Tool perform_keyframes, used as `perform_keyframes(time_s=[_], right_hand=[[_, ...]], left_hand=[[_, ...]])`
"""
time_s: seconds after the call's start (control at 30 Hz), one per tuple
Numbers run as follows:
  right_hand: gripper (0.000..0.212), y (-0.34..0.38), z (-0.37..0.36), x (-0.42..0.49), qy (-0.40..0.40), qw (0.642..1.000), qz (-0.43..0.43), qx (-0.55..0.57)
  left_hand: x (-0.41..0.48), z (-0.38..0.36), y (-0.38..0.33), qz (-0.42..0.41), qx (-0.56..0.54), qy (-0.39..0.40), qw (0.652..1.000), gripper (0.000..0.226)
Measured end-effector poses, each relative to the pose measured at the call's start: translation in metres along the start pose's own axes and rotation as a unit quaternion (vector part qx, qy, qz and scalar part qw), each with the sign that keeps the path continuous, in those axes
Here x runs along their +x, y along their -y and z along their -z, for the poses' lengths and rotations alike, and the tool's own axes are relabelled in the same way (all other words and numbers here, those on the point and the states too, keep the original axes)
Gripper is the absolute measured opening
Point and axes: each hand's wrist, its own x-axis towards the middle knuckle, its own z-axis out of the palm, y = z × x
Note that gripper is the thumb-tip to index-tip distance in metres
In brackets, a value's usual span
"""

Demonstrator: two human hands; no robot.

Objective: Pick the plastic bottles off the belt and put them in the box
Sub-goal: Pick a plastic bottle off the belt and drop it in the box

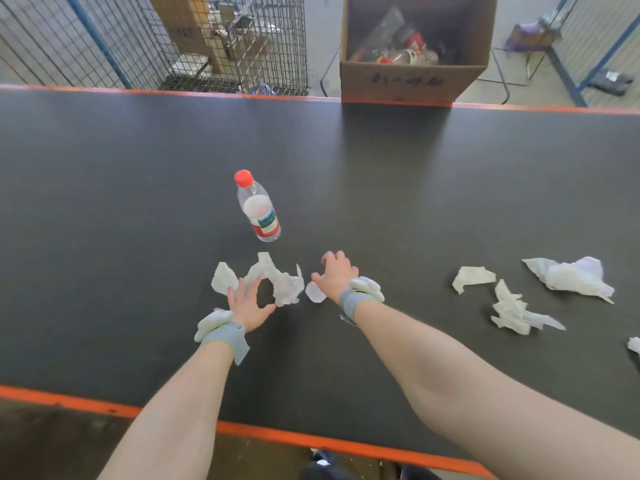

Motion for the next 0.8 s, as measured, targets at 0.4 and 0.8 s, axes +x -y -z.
perform_keyframes(time_s=[0.4, 0.8], right_hand=[[0.076, 0.024, 0.065, 0.076, -0.039, 0.959, 0.006, 0.282], [0.061, -0.017, 0.121, 0.138, -0.031, 0.891, -0.147, 0.428]], left_hand=[[0.045, 0.022, -0.075, -0.033, -0.117, -0.025, 0.992, 0.059], [0.116, 0.049, -0.188, -0.043, -0.176, -0.024, 0.983, 0.063]])
